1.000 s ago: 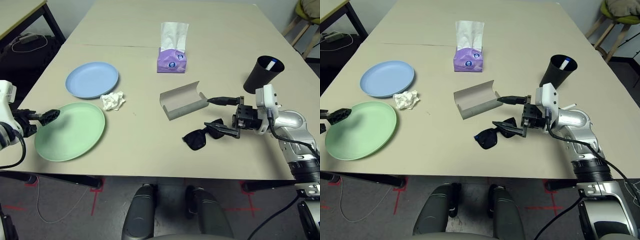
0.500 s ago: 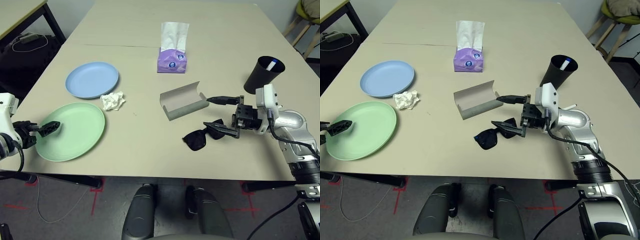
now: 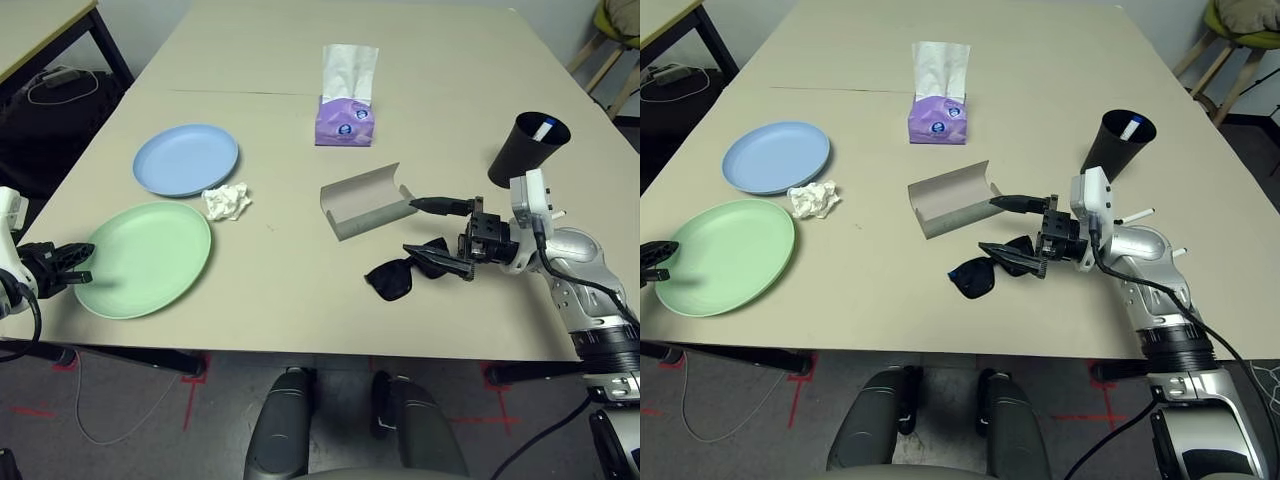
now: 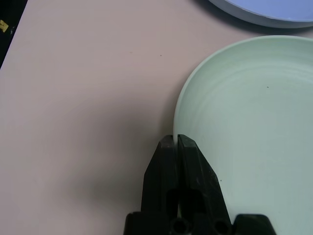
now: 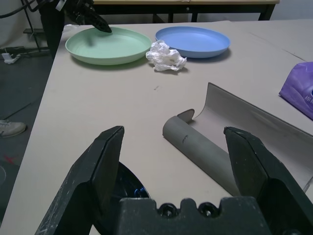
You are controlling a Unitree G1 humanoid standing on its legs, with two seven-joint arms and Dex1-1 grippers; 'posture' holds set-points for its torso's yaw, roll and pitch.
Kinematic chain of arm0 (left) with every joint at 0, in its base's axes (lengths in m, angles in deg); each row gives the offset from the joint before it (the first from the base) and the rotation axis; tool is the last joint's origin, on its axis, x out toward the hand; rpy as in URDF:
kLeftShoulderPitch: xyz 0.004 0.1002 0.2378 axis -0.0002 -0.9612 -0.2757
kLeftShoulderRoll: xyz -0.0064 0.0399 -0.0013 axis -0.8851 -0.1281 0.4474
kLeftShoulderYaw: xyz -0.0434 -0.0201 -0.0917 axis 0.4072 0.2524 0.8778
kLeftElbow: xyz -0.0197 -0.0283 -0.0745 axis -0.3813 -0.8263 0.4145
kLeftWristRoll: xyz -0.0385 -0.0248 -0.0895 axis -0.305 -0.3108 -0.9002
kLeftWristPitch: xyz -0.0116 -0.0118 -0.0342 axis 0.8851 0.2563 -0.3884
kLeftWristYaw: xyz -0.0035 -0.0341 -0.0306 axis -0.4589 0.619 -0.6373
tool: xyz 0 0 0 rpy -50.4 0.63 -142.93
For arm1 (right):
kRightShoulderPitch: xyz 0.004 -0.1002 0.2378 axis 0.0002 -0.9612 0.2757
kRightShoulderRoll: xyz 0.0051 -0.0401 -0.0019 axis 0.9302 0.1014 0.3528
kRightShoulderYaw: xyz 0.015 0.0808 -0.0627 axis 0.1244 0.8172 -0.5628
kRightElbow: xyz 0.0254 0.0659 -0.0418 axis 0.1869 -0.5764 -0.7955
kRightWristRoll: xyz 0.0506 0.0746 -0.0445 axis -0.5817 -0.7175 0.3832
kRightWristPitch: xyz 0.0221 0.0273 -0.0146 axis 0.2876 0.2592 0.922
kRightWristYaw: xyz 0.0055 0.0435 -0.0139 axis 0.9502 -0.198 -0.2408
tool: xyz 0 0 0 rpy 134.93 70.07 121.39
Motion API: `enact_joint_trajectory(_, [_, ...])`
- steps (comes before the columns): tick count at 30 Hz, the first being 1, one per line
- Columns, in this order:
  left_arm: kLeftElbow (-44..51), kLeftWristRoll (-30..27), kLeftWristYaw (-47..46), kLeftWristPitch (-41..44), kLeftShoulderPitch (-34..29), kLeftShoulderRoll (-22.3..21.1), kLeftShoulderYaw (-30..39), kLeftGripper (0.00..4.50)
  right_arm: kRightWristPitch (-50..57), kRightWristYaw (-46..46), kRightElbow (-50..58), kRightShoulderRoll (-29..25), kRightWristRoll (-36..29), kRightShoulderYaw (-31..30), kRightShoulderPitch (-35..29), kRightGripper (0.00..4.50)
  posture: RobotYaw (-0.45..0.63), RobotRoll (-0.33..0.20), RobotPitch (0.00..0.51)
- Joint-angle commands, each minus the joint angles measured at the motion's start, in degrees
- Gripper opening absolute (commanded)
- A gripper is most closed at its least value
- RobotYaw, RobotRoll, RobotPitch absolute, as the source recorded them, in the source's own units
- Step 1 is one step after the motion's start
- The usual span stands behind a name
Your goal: Organize and tidy the items on the table.
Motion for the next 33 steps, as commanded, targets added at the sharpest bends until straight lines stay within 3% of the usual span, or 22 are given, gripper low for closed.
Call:
enact_joint_trajectory(1, [-2.2, 0.2, 0.0, 0.9, -0.6, 0.3, 0.3, 0.02, 0.4, -0.4, 1.5, 0.1, -0.5, 0.2, -0.7, 4.50, 0.14, 0.000, 0.142])
enact_joint_trajectory(7, [-2.9, -1.8, 0.3, 3.3, -0.9, -0.8, 3.4, 0.02, 0.5, -0.4, 1.7, 0.1, -0.5, 0.0, -0.7, 4.50, 0.13, 0.000, 0.142])
enact_joint_trajectory(18, [6.2, -7.8, -1.8, 14.0, -0.8, -1.1, 14.3, 0.02, 0.7, -0.3, 1.7, -0.2, -0.2, -0.1, -0.1, 4.50, 0.14, 0.000, 0.140])
enact_joint_trajectory(24, [7.0, -9.5, -7.2, 16.3, 6.0, 0.9, 16.5, 0.02, 1.1, -0.4, 2.1, 0.2, -0.1, -0.6, -0.1, 4.50, 0.15, 0.000, 0.142])
enact_joint_trajectory(27, [5.5, -8.9, -9.8, 15.3, 10.4, 2.1, 14.2, 0.02, 0.8, -0.1, 1.6, 0.3, 0.0, -0.6, 0.0, 4.50, 0.15, 0.000, 0.143])
enact_joint_trajectory(33, [-2.8, -5.0, -17.5, 7.4, 23.4, 8.5, 8.0, 0.02, 0.5, 0.0, 1.2, 0.4, 0.2, -0.6, 0.2, 4.50, 0.15, 0.000, 0.144])
